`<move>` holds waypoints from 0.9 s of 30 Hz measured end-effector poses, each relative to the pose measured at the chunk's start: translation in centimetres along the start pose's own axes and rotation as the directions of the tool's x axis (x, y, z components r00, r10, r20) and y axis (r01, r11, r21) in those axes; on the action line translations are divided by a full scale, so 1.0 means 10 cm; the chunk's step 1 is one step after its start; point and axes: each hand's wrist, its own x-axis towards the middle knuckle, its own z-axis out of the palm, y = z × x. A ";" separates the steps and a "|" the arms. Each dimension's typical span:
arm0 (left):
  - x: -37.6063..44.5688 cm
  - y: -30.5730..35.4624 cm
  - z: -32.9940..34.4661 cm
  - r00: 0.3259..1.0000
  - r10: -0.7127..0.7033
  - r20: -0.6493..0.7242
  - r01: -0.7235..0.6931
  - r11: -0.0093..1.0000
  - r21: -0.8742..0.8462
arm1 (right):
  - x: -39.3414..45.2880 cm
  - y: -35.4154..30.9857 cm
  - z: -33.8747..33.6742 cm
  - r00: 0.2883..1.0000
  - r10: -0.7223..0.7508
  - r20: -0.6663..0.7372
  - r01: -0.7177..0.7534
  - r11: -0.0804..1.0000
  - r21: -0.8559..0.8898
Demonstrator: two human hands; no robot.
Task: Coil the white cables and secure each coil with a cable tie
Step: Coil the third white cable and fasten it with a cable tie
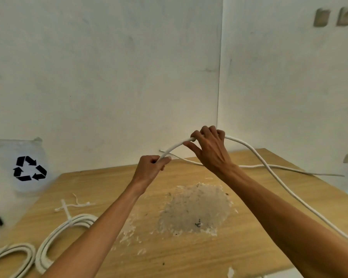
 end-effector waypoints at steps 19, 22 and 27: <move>-0.14 0.37 -1.02 0.987 -0.110 0.114 0.150 0.413 -0.898 | 0.57 -0.78 0.19 0.947 0.222 0.234 -0.313 0.807 0.501; -0.16 0.44 -1.10 0.983 -0.119 0.140 0.169 0.280 -0.945 | 0.49 -0.98 0.22 0.908 0.187 0.374 -0.382 0.732 0.564; -0.15 0.35 -1.24 0.981 -0.164 0.102 0.133 0.192 -0.972 | 0.43 -1.16 0.27 0.811 0.100 0.576 -0.497 0.636 0.590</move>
